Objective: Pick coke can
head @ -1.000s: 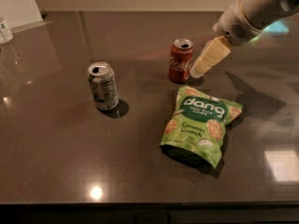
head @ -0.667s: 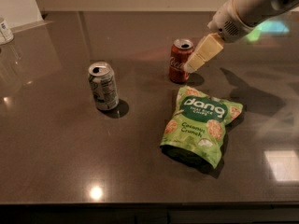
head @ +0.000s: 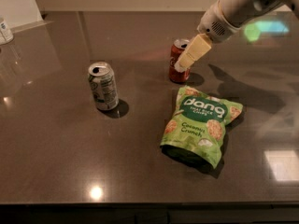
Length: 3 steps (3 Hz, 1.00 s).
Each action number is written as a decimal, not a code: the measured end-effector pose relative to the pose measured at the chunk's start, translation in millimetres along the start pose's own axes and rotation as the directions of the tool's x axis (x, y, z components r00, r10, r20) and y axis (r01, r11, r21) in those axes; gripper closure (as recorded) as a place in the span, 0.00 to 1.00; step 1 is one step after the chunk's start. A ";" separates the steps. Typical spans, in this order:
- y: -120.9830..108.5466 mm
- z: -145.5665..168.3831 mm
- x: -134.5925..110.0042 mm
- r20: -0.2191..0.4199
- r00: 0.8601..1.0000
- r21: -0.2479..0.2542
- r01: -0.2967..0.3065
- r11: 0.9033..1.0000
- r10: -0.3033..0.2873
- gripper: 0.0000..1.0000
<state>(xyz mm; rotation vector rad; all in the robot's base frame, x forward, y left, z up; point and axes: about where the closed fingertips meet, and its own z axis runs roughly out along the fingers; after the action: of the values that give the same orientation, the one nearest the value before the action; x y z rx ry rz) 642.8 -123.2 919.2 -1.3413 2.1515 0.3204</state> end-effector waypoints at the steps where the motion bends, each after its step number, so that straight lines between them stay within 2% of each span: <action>1: 6.6 11.2 1.8 -0.014 1.000 -0.030 -0.004 1.000 0.004 0.00; 2: 9.8 16.4 3.6 -0.021 1.000 -0.043 -0.005 0.999 0.004 0.00; 3: 11.5 22.5 2.3 -0.022 1.000 -0.057 -0.010 0.998 0.009 0.18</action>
Offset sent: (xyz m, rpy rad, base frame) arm -0.0091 0.0117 -0.0258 -0.0064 0.0721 0.0285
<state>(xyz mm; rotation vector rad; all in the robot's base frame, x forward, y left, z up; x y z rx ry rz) 639.7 -108.6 898.6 -1.3721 2.1824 0.3749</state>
